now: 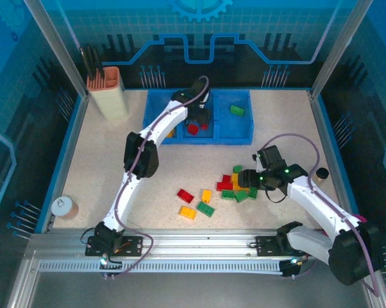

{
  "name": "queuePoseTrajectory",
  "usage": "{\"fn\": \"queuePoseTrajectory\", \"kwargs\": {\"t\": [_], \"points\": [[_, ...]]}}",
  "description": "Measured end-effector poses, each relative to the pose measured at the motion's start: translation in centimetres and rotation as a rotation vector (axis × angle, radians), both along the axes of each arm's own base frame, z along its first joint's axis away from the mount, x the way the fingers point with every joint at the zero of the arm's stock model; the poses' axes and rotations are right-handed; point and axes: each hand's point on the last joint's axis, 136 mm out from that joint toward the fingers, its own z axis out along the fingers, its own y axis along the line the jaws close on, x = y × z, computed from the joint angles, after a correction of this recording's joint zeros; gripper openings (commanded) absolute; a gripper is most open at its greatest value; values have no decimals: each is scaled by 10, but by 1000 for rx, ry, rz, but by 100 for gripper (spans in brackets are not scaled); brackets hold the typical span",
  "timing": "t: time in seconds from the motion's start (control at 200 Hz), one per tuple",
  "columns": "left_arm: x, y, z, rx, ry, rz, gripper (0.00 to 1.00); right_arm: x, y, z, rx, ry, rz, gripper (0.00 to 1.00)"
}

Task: Sort the legos into containers by color
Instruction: Place the lego in the container.

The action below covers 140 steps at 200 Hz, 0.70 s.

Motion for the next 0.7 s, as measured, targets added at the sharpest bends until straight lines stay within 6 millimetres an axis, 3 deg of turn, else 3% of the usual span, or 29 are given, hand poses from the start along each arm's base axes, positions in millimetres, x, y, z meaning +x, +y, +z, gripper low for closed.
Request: {"fn": "queuePoseTrajectory", "kwargs": {"t": [0.385, 0.701], "points": [[5, -5, 5, -43, -15, -10, 61, -31, -17, -25, -34, 112, -108, 74], [8, -19, 11, -120, -25, -38, 73, -31, -25, -42, -96, 173, -134, 73]]}}
